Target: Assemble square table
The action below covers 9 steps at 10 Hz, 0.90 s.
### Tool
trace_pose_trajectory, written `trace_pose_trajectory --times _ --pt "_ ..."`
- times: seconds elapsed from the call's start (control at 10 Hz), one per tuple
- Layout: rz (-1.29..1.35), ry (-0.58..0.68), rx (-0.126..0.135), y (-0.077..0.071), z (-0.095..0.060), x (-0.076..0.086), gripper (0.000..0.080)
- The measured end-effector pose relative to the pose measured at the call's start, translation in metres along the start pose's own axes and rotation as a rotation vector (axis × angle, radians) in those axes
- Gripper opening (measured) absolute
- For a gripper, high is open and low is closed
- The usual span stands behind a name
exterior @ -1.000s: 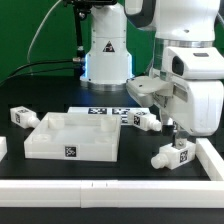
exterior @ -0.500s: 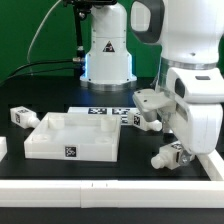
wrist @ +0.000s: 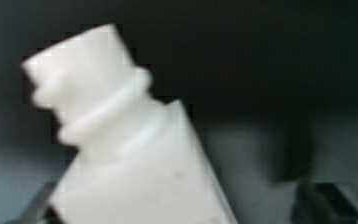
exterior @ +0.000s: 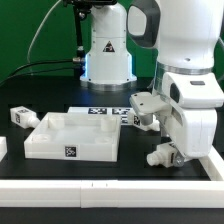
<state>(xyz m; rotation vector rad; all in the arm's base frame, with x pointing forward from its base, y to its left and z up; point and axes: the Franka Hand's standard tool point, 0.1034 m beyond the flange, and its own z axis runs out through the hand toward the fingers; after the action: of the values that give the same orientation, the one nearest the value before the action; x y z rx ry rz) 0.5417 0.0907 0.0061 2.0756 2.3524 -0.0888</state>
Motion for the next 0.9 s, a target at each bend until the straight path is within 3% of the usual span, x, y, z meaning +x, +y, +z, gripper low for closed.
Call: trace_pose_trajectory --times 0.1,0.2,0.3,0.5,0.6,0.9 --pt "0.0 0.0 0.0 0.0 0.0 0.0 0.0381" --pt "0.01 0.001 -0.017 -0.001 -0.004 -0.007 0.0259" --pt "0.04 -0.001 -0.048 -0.011 -0.017 -0.026 0.0262" --pt "0.216 -0.008 -0.065 -0.05 -0.043 -0.053 0.0262" --pt "0.29 -0.011 -0.061 -0.061 -0.048 -0.051 0.0262" --pt "0.272 -0.01 -0.057 -0.059 -0.044 -0.051 0.0262"
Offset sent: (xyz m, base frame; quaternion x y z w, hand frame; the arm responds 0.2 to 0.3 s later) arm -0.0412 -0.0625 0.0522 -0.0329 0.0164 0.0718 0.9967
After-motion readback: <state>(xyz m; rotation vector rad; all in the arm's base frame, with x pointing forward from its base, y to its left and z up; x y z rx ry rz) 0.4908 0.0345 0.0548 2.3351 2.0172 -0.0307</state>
